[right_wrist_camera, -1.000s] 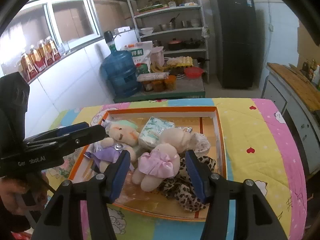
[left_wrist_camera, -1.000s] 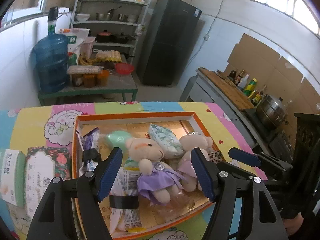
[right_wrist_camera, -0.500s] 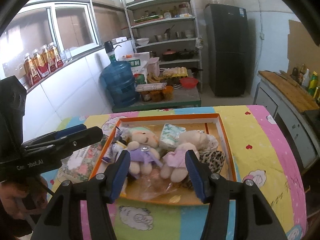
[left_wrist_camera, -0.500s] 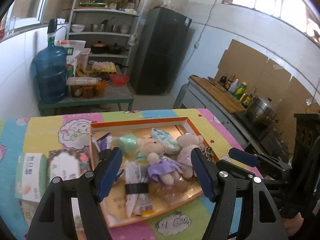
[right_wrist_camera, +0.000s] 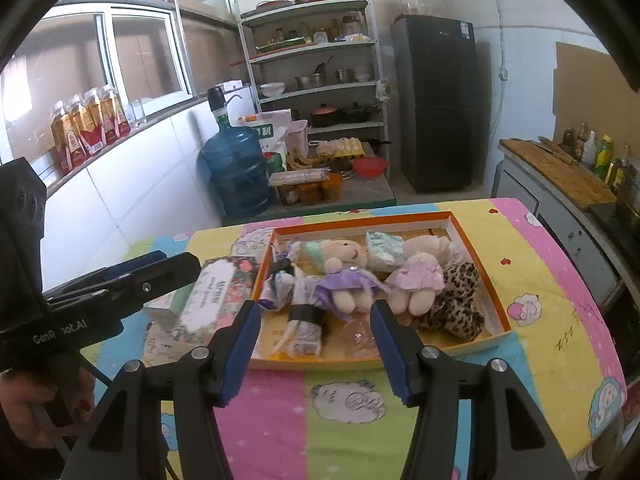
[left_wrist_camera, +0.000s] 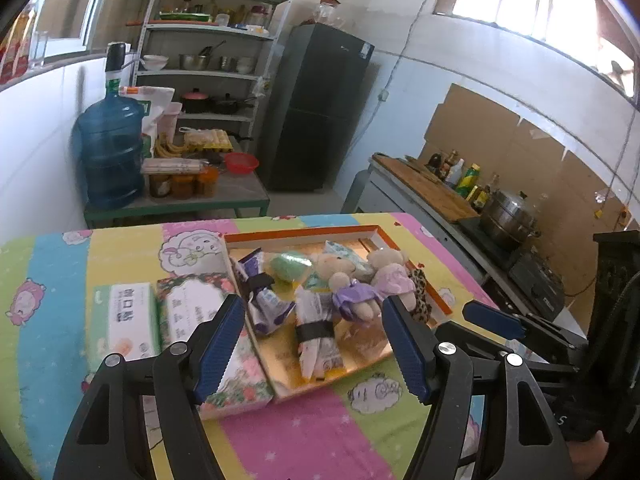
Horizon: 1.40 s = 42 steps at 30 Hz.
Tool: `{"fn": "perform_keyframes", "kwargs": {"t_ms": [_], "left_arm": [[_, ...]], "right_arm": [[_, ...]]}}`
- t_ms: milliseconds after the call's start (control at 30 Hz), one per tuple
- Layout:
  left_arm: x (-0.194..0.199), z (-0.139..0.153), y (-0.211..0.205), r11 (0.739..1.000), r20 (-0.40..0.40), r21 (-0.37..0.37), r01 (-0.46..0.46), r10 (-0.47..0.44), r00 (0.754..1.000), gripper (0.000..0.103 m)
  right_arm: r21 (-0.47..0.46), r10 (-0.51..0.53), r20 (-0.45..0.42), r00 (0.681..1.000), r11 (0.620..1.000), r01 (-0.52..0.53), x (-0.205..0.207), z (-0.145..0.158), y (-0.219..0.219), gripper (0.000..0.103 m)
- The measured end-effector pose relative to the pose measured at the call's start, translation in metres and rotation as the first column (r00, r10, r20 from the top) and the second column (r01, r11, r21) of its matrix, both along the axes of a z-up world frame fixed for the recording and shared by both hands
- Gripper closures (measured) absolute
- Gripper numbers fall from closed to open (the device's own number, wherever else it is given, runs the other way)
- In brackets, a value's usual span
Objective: Organize soft objects
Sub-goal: 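Withdraw both open grippers back from the box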
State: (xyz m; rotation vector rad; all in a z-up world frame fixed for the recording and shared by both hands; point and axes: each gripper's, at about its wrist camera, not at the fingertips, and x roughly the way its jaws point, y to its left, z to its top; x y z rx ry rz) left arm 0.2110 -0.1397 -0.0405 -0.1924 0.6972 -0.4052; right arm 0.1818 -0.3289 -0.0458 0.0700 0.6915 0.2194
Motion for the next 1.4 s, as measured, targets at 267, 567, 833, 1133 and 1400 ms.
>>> {"fn": "perform_keyframes", "kwargs": {"t_ms": [267,567,833,1133,1400], "left_arm": [[-0.026,0.008,0.024,1.0,0.017,-0.003,0.014,-0.014,1.0,0.031],[-0.058,0.019,0.047,1.0,0.04,0.02,0.009,-0.009,0.999,0.031],[-0.083,0.021,0.063,1.0,0.047,0.018,0.012,-0.013,0.999,0.031],[-0.115,0.033,0.076,1.0,0.073,0.026,-0.009,0.007,0.997,0.031],[-0.137,0.046,0.087,0.996,0.081,0.055,-0.063,0.058,0.995,0.031]], "right_arm": [[-0.001,-0.023,0.018,1.0,1.0,0.023,-0.03,0.008,0.028,0.046],[-0.004,-0.07,0.051,0.996,0.998,0.07,-0.063,0.019,0.05,0.046],[-0.004,-0.076,0.065,0.995,0.997,0.076,-0.088,0.023,0.064,0.046],[0.005,-0.089,0.08,0.993,0.996,0.089,-0.115,0.033,0.075,0.046],[-0.001,-0.104,0.08,0.991,0.995,0.104,-0.132,0.043,0.087,0.046]]}}
